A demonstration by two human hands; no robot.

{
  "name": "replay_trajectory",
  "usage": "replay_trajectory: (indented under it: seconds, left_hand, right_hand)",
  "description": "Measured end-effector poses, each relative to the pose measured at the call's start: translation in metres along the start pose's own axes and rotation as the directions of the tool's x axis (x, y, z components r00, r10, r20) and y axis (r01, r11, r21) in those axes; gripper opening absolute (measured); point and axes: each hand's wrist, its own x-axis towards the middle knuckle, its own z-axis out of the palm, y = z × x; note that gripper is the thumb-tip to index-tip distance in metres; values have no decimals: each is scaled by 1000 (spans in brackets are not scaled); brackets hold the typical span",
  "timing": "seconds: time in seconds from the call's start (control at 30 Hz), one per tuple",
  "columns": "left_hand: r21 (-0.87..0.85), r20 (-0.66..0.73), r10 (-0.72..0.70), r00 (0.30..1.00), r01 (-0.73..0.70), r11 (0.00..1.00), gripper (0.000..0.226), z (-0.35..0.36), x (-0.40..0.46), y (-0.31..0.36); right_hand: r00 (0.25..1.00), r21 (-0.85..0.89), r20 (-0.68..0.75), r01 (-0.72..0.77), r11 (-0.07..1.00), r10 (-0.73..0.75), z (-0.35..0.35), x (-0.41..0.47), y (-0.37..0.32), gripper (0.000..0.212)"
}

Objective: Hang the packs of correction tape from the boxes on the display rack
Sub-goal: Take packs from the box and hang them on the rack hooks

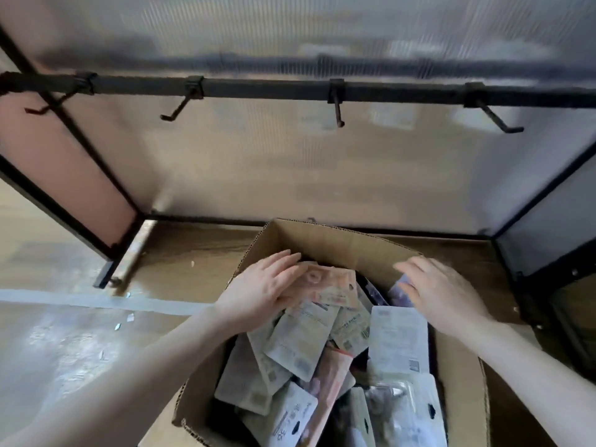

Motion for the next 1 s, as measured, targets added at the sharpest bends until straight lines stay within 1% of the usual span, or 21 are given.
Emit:
replay_trajectory:
  seconds: [0.07,0.1,0.13,0.17,0.2,0.27,0.33,0.4,0.47,0.5,0.63,0.7,0.8,0.87,0.93,1.0]
  left_hand:
    - [25,13,54,998,-55,998,52,8,3,-1]
    - [18,41,71,997,-72,997,55,9,4,2]
    - [-4,91,76,993,-76,997,59,9,2,5]
    - [-33,182,69,981,-64,997,66,6,-1,10]
    - [-42,292,61,955,-51,998,75,6,-5,15]
    - [18,467,64,882,-82,996,87,4,-13,26]
    - [28,543,99,834,-136,990,90,8,-20,34]
    - [36,572,114,812,-164,986,86,16,-23,37]
    - [40,545,128,829,-178,983,78,22,-22,39]
    - [46,533,130,836,-182,982,73,22,-20,41]
    - [-4,443,178,879,-197,980,53,19,-18,41]
    - [-22,331,205,921,-209,978,51,19,-19,36]
    - [-44,117,231,966,-228,973,39,19,-18,28]
    - [-48,-8,205,979,-205,978,34,7,-12,27]
    - [-70,-121,132,984,-142,987,30,-8,-7,26]
    - [-117,-200,29,979,-53,992,30,-21,-5,24]
  right_hand:
    - [1000,2,23,0,1000,0,7,7,1,34]
    - [999,12,44,-10,1000,9,9,9,1,33]
    - [998,24,66,-24,999,22,8,10,0,31]
    - [995,29,94,-36,999,33,9,10,-2,31]
    - [991,27,129,-41,999,38,10,8,-5,30]
    - [972,26,232,-39,999,32,17,5,-8,29]
    - [939,33,344,-32,999,18,27,4,-10,32]
    - [905,35,425,-46,998,26,34,4,-12,41]
    - [886,22,460,-68,997,50,38,4,-11,48]
    - [888,7,456,-67,998,57,39,4,-10,48]
    - [903,17,419,-116,993,98,37,0,-5,39]
    - [891,28,437,-148,989,122,36,-2,-3,39]
    - [880,4,458,-148,989,130,32,-2,-7,35]
    - [861,17,489,-171,985,140,29,-2,-11,31]
    - [853,122,504,-231,965,140,28,0,-11,27]
    - [871,227,473,-269,936,136,24,2,-9,27]
